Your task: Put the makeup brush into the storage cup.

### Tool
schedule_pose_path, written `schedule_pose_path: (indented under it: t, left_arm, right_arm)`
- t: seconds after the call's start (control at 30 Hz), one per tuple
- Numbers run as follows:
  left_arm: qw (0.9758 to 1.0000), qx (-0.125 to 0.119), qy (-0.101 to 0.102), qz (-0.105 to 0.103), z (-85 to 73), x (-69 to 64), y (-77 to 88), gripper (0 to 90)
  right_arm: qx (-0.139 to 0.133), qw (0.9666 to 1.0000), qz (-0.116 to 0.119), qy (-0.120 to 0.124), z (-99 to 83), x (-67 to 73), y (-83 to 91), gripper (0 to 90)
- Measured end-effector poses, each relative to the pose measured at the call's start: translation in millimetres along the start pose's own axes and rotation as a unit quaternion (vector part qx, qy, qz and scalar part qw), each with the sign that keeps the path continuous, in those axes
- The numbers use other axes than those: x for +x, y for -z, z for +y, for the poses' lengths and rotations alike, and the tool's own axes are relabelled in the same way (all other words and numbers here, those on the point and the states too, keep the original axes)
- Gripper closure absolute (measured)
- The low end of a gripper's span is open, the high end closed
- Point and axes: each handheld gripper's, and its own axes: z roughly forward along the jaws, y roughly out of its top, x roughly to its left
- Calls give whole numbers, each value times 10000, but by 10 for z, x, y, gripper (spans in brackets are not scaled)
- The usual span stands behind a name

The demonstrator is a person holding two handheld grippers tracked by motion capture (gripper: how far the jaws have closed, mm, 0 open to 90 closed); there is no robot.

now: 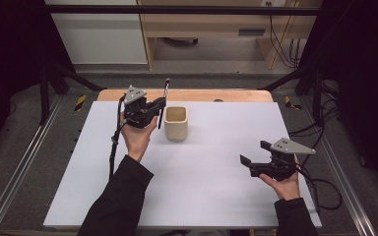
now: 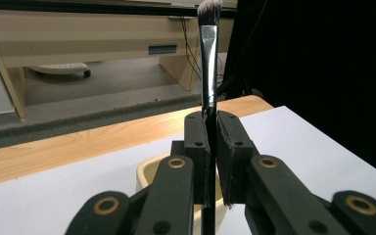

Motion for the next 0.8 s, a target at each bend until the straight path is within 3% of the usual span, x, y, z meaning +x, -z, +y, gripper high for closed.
schedule_pose_path:
  t: [0.8]
  left_arm:
    - [9998, -55, -121, 143, 130, -1, -363, 841]
  right_arm:
    - [-37, 10000, 50, -37, 4, -5, 8, 86]
